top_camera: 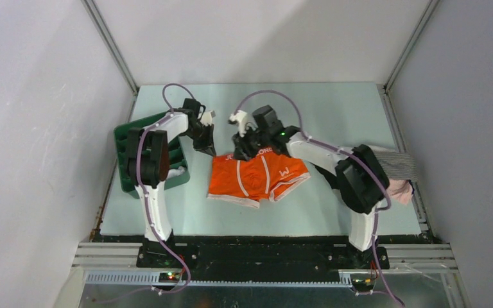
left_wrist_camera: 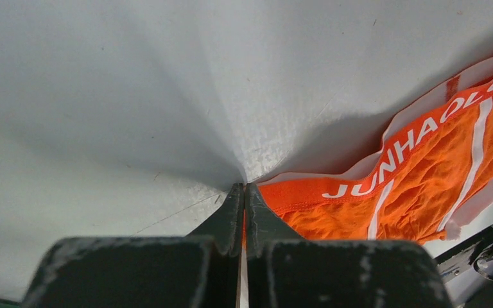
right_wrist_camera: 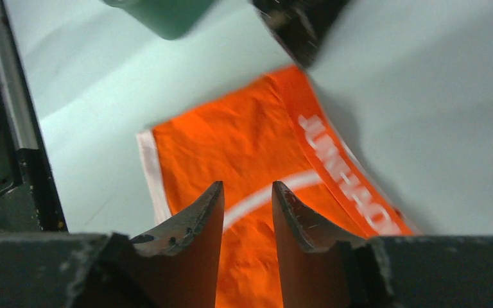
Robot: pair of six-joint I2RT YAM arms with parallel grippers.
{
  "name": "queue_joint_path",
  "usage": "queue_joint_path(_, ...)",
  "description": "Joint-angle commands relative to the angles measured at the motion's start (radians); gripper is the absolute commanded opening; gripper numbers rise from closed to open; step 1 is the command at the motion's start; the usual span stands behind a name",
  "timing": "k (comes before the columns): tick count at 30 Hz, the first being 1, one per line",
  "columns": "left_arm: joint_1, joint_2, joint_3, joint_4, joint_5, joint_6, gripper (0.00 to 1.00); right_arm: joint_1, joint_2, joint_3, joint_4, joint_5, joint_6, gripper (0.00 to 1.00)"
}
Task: Roll the underwear
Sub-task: Fold the underwear at the center of the board.
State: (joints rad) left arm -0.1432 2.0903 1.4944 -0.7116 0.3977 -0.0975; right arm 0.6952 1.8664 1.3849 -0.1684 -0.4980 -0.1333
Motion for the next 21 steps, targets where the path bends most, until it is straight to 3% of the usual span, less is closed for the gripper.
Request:
queue_joint_path(1,0.003,-0.053,-0.027,0.01,-0.011,-0.005,0.0,0.102,0.087,0.132,0.008,-0.095,-0.135,0.36)
queue_joint_path(12,0.017,-0.111,-0.108,0.044,-0.011,-0.01,0.0,0.275,0.248,0.199,0.043,-0.231,-0.316,0.24)
queue_joint_path(17,0.018,-0.124,-0.129,0.068,-0.024,-0.011,0.0,0.299,0.298,0.217,0.019,-0.193,-0.327,0.34)
queue_joint_path(21,0.018,-0.119,-0.133,0.078,-0.015,-0.023,0.0,0.304,0.335,0.229,0.005,-0.149,-0.339,0.35)
